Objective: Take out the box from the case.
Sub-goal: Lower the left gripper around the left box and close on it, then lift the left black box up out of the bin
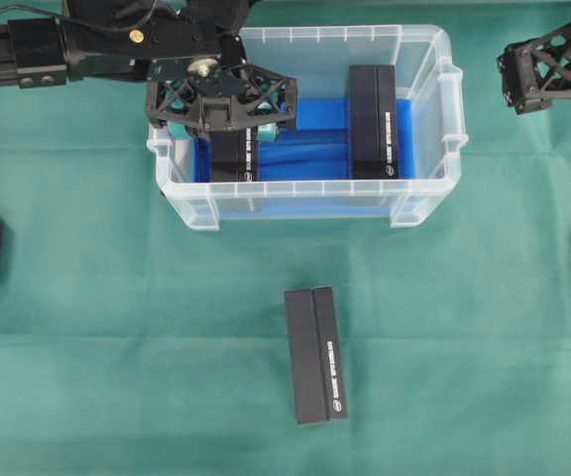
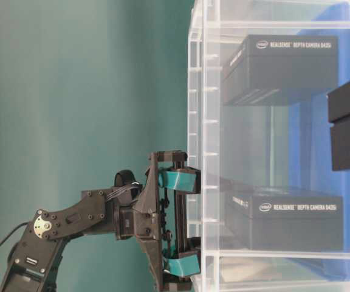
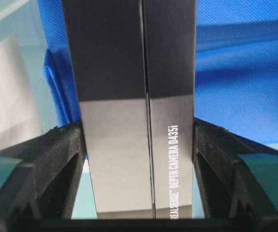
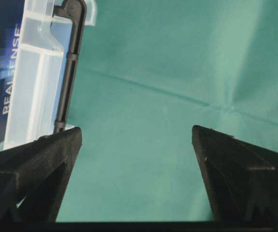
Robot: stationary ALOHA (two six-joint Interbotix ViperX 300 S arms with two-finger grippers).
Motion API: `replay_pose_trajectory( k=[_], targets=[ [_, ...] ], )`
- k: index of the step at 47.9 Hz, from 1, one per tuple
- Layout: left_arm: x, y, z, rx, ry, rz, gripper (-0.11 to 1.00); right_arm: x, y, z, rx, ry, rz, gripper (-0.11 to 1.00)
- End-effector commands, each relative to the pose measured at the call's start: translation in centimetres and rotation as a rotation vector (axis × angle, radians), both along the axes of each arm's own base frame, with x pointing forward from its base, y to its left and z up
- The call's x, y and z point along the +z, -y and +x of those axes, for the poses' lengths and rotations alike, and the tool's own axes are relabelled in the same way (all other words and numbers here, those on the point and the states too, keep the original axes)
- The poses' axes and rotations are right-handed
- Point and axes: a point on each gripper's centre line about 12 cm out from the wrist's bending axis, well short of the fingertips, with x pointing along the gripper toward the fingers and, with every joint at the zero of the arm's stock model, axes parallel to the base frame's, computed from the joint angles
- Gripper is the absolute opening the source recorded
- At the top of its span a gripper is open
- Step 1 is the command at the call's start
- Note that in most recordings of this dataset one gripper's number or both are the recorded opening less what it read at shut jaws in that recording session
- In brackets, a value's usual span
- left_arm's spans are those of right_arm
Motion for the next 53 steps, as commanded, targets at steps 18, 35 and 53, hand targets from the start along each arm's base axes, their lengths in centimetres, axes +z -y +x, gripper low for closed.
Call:
replay_pose_trajectory(
  k=[18, 35, 53],
  targets=[
    [3.4, 0.3, -0.4, -0.001, 0.046, 0.014, 0.61, 0.6, -0.1, 0.1, 0.006, 0.024, -0.01, 0.93],
    [7.9, 0.3, -0.2, -0.008, 0.04, 0.016, 0.61, 0.7, -0.1, 0.2, 0.007, 0.036, -0.016, 0.93],
    [15.5, 0.8, -2.0, 0.01, 0.098, 0.036, 0.61, 0.8, 0.0, 0.4, 0.012, 0.052, -0.021, 0.93]
  ],
)
